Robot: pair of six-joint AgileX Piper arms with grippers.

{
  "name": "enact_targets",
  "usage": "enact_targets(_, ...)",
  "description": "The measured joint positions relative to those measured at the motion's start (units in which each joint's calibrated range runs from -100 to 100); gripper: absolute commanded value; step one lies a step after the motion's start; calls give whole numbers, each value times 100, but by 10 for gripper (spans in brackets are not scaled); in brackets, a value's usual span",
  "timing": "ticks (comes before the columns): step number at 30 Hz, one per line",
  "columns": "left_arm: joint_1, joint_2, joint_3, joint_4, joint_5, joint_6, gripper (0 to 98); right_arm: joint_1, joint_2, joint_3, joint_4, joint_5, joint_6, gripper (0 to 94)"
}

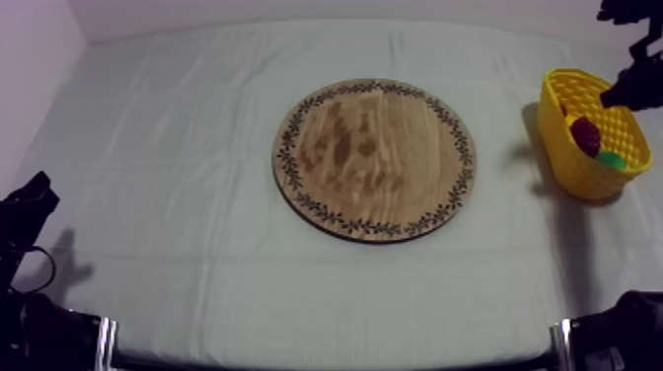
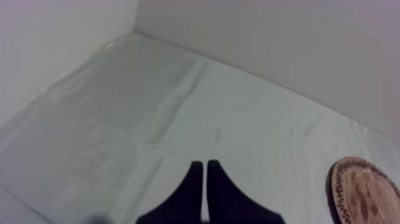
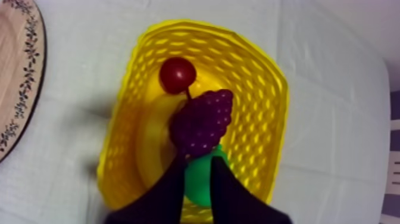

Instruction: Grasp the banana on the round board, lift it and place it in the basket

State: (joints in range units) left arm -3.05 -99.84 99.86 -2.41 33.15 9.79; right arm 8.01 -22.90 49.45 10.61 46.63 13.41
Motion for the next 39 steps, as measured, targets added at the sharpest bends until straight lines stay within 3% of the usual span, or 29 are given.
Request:
enact_targets(4,0,0,0,0,0,0,1,17,-573,633,-392,-398,30,20)
enact_targets(9,0,0,0,0,0,0,1,31,-1362,1273,-1061,-745,582,7)
enact_targets(16,0,0,0,0,0,0,1,13,-2659,2376,-2250,-1007,1299,4)
enact_targets(21,0,0,0,0,0,0,1,-127,-3663,3367,-3049,-1684,1523,4)
enact_targets(24,0,0,0,0,0,0,1,-253,-4213,3949,-3356,-1986,1613,4)
enact_targets(27,0,0,0,0,0,0,1,-386,-4747,4432,-3390,-2024,1554,4)
enact_targets(29,0,0,0,0,0,0,1,-474,-5116,4594,-3257,-1819,1415,4)
enact_targets(31,0,0,0,0,0,0,1,-563,-5447,4640,-2997,-1468,1194,4)
enact_targets(36,0,0,0,0,0,0,1,-908,-6296,4808,-2047,-671,359,5)
enact_targets(39,0,0,0,0,0,0,1,-1082,-6703,4891,-1661,-723,-196,5)
